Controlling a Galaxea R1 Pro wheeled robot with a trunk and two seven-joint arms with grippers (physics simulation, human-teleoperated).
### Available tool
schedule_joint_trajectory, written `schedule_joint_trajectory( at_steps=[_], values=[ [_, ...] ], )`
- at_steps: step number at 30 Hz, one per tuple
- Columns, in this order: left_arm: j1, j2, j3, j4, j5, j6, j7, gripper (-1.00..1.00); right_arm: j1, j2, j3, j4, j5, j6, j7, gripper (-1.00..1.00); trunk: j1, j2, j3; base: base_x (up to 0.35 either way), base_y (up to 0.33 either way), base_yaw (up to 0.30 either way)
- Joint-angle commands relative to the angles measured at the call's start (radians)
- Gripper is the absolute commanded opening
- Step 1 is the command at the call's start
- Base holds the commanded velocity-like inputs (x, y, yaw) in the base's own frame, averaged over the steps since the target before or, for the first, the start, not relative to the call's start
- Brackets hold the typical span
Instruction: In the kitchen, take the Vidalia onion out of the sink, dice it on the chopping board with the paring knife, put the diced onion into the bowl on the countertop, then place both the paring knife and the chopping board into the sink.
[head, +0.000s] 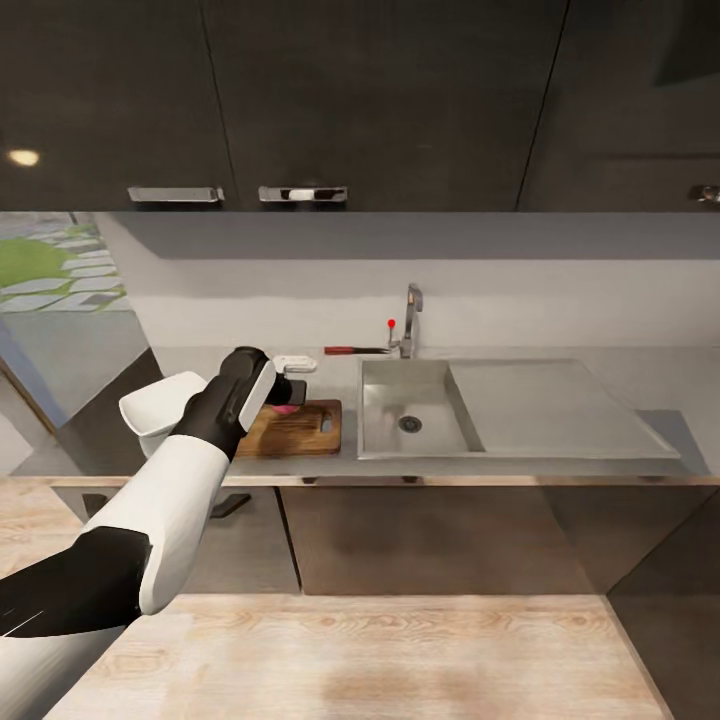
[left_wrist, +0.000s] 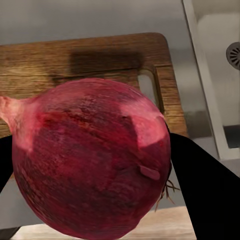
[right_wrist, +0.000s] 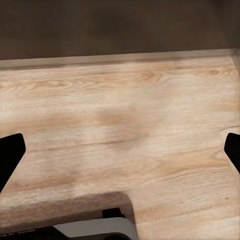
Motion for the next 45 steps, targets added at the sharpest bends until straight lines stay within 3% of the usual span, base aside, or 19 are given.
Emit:
schedule_joint_trajectory(
  at_steps=[1, 19, 24, 45],
  values=[
    [-0.001, 0.000, -0.002, 0.002, 0.011, 0.003, 0.010, -1.00, 0.000, 0.000, -0.001, -0.002, 0.006, 0.001, -0.006, 1.00, 0.001, -0.002, -0.003, 0.000, 0.000, 0.000],
    [-0.001, 0.000, -0.002, 0.005, 0.011, 0.003, 0.010, -1.00, 0.000, 0.000, -0.001, -0.002, 0.006, 0.001, -0.006, 1.00, 0.001, -0.002, -0.026, 0.043, 0.063, 0.000],
    [-0.001, 0.012, -0.002, 0.005, 0.011, 0.003, 0.010, -1.00, 0.000, 0.000, -0.001, -0.001, 0.006, 0.001, -0.006, 1.00, 0.001, -0.002, -0.031, 0.030, 0.054, 0.000],
    [-0.001, 0.013, -0.003, 0.027, 0.011, 0.003, 0.010, -1.00, 0.000, 0.000, -0.001, -0.001, 0.006, 0.001, -0.006, 1.00, 0.001, -0.002, -0.040, 0.001, 0.022, 0.000]
  ],
)
